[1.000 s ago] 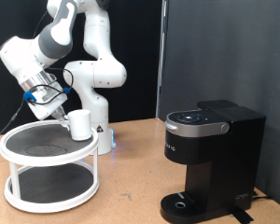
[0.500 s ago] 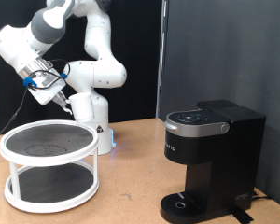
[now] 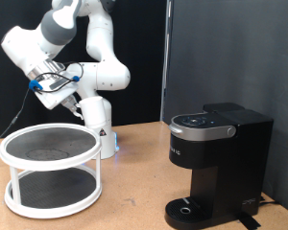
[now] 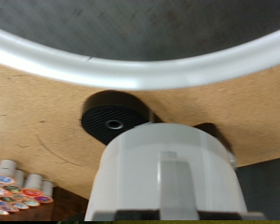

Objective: Make a cup of coffee with the keurig machine

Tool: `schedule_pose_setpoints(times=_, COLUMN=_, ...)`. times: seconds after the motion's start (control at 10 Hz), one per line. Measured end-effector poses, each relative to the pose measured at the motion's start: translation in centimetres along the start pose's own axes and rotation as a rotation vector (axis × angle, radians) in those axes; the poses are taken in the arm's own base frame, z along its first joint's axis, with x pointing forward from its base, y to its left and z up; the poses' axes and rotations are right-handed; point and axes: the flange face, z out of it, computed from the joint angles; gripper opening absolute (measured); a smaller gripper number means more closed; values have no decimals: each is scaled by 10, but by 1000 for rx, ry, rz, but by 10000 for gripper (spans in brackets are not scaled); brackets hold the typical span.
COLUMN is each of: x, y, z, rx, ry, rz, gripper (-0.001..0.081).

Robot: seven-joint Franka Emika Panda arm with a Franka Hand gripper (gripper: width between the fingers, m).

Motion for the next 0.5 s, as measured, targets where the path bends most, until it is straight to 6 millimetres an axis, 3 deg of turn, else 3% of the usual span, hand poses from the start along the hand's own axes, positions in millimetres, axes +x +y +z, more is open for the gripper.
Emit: schedule_pose_setpoints(times=0.5, x=-61, y=27, z=36, rx=172, ry=-48, rz=121, gripper=2)
